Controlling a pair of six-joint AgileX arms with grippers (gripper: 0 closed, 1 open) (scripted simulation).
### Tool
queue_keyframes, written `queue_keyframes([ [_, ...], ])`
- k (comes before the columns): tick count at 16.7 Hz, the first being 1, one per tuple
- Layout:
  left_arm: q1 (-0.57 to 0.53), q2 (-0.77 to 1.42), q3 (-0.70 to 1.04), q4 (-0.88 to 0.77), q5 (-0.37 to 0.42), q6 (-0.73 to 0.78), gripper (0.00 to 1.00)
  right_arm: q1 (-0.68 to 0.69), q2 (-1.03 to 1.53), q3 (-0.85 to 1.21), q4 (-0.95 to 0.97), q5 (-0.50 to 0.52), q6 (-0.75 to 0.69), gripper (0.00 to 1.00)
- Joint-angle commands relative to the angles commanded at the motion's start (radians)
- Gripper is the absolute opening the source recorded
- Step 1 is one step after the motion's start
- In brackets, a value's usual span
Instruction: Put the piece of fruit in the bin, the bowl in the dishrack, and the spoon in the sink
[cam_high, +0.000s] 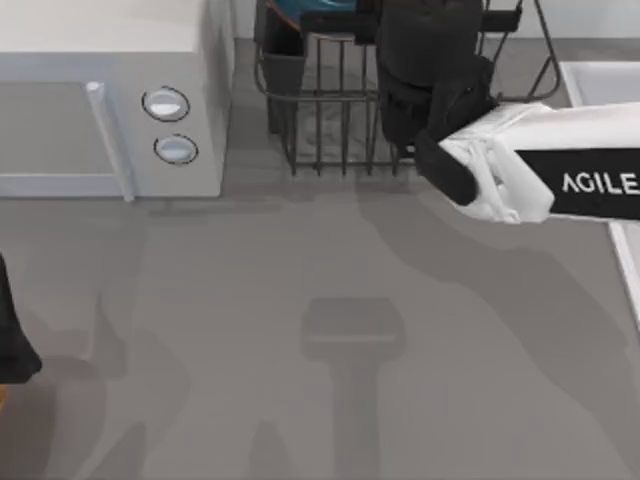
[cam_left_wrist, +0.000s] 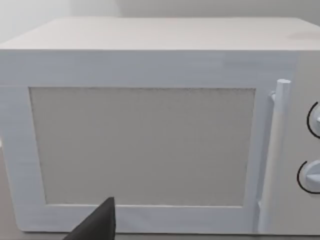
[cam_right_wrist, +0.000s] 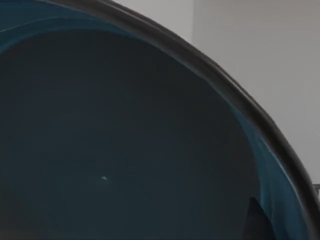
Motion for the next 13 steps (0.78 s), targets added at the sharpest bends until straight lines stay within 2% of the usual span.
queue_keyframes([
  [11, 0.0, 0.0, 0.0, 0.0, 0.0, 0.0, 1.0, 0.0, 0.0, 0.0, 0.0, 0.0, 0.0, 0.98],
  [13, 0.0, 0.0, 0.0, 0.0, 0.0, 0.0, 1.0, 0.0, 0.0, 0.0, 0.0, 0.0, 0.0, 1.0],
])
